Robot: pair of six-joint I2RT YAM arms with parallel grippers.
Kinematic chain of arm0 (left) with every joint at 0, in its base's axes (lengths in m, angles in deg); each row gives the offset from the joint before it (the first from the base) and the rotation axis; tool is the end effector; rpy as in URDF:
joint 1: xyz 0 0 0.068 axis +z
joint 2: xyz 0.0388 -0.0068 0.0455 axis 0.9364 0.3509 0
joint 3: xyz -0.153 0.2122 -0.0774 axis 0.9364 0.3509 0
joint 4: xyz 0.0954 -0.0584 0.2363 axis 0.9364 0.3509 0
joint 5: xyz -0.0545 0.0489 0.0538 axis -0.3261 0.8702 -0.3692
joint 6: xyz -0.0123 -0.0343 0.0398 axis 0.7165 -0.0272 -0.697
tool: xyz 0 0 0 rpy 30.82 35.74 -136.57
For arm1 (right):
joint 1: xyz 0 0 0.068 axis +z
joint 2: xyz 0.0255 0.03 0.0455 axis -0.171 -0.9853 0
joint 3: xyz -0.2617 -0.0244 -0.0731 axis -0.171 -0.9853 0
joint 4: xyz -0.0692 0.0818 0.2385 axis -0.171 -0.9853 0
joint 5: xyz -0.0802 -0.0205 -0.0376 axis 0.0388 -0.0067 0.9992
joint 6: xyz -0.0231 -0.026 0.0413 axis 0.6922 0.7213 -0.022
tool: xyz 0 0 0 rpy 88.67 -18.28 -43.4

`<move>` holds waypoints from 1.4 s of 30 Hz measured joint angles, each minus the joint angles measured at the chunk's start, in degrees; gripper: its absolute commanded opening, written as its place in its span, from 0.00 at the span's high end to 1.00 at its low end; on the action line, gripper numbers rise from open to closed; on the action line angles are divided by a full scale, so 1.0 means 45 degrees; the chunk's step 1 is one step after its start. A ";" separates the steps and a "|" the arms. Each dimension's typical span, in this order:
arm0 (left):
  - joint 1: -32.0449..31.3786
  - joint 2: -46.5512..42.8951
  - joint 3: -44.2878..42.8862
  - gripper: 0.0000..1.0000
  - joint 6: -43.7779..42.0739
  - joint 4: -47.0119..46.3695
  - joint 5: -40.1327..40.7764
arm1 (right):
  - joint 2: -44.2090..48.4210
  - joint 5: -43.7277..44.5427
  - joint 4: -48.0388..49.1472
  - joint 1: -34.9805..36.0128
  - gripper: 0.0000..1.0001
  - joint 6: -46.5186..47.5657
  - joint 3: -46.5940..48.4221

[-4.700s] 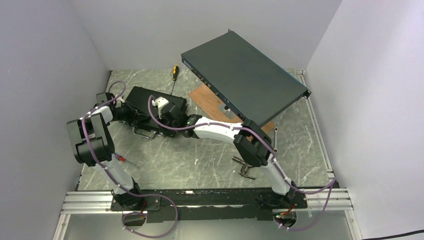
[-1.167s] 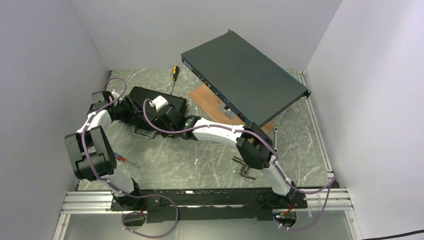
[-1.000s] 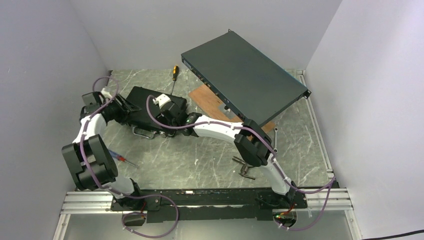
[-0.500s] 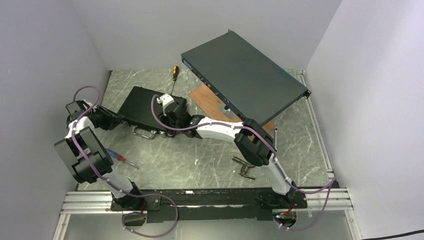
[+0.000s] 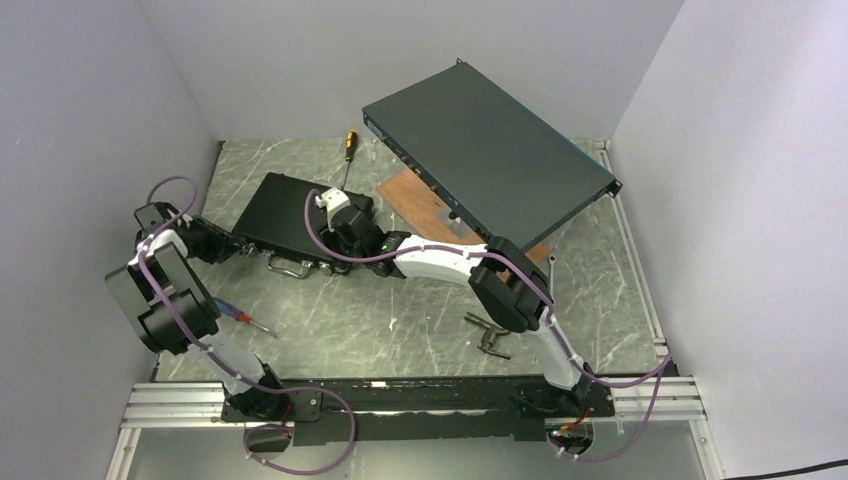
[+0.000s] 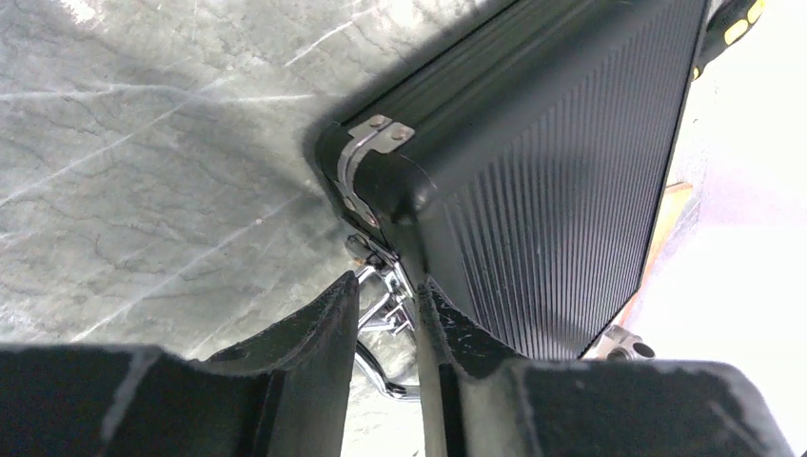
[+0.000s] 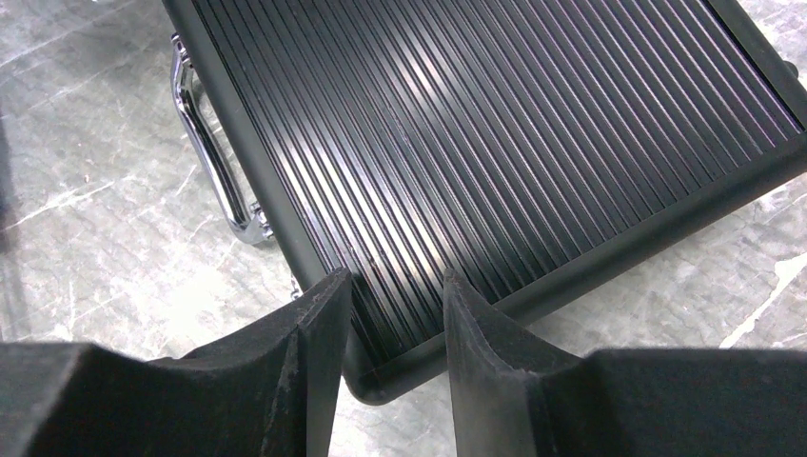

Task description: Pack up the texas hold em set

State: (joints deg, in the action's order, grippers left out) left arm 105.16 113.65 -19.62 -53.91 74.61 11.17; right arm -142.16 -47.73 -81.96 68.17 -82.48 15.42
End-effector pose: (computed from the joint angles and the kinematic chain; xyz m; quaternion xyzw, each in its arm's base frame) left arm 0.2840 0.1821 0.1833 -0.4514 0.8114 -0.2402 0.2831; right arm 0.2719 0.4309 0.1938 -0.3042 0.8136 0.2341 0.4366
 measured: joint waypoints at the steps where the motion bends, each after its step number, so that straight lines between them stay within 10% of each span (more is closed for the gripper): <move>1: 0.0015 0.0136 -0.0005 0.74 0.0102 -0.0034 -0.0019 | 0.0000 0.0000 0.0000 -0.0005 0.58 -0.0005 0.0000; 13: 0.0340 0.0942 0.0491 0.80 0.1549 -0.0495 -0.1545 | 0.0053 -0.0019 -0.0117 -0.0034 0.58 -0.0194 0.0000; 25: -0.0369 -0.2249 0.1559 0.47 0.0393 -0.0636 -0.0287 | 0.1243 -0.0019 -0.2273 0.0185 0.41 -0.0355 -0.0617; 42: -0.7674 -0.5829 0.1389 0.42 -0.1642 -0.1350 -0.0918 | 1.3168 0.1724 -0.3852 0.0835 0.15 -0.2016 -0.8573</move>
State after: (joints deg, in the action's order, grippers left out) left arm 70.63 87.42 -13.37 -61.29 68.53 7.04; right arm -82.91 -39.97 -99.29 71.93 -91.56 -23.16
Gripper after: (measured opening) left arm 0.585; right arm 0.750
